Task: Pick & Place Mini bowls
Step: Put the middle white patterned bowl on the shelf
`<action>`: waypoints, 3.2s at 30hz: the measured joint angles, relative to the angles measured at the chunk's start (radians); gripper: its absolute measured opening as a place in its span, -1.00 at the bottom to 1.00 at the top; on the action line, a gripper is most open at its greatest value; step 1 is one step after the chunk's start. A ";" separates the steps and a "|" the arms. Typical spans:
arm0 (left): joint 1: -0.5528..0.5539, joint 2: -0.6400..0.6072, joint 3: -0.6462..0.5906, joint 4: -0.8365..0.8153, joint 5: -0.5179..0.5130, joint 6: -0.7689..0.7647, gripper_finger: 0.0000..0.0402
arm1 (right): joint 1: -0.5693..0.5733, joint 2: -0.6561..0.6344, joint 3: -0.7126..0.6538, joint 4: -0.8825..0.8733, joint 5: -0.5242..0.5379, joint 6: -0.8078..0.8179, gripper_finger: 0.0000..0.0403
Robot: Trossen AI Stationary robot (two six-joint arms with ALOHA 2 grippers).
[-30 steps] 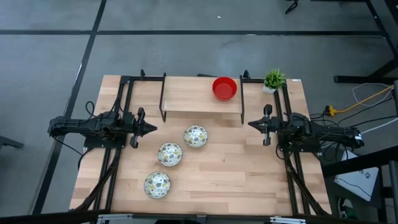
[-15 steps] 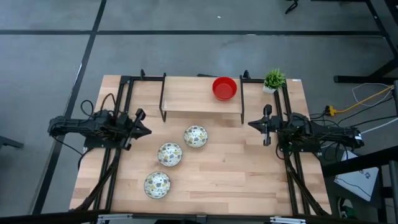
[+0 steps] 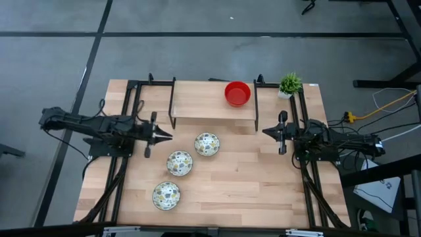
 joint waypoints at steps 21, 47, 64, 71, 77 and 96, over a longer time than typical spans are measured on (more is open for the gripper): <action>-0.200 0.510 0.392 -0.225 -0.094 0.083 -0.87 | 0.000 0.001 0.000 0.000 0.000 0.002 -0.91; -0.306 0.883 0.601 -0.446 -0.002 -0.215 -0.87 | 0.000 0.001 0.000 0.000 0.000 0.001 -0.91; -0.268 1.128 0.738 -0.563 0.086 -0.586 -0.32 | 0.000 0.001 0.000 0.000 0.000 0.001 -0.91; -0.271 1.144 0.738 -0.564 0.091 -0.591 -0.32 | 0.000 0.001 0.000 0.000 0.000 0.001 -0.91; -0.272 1.159 0.738 -0.575 0.089 -0.605 -0.33 | 0.000 0.001 0.000 0.000 0.000 0.001 -0.91; -0.262 1.205 0.738 -0.620 0.045 -0.614 -0.53 | 0.000 0.001 0.000 0.000 0.000 0.001 -0.91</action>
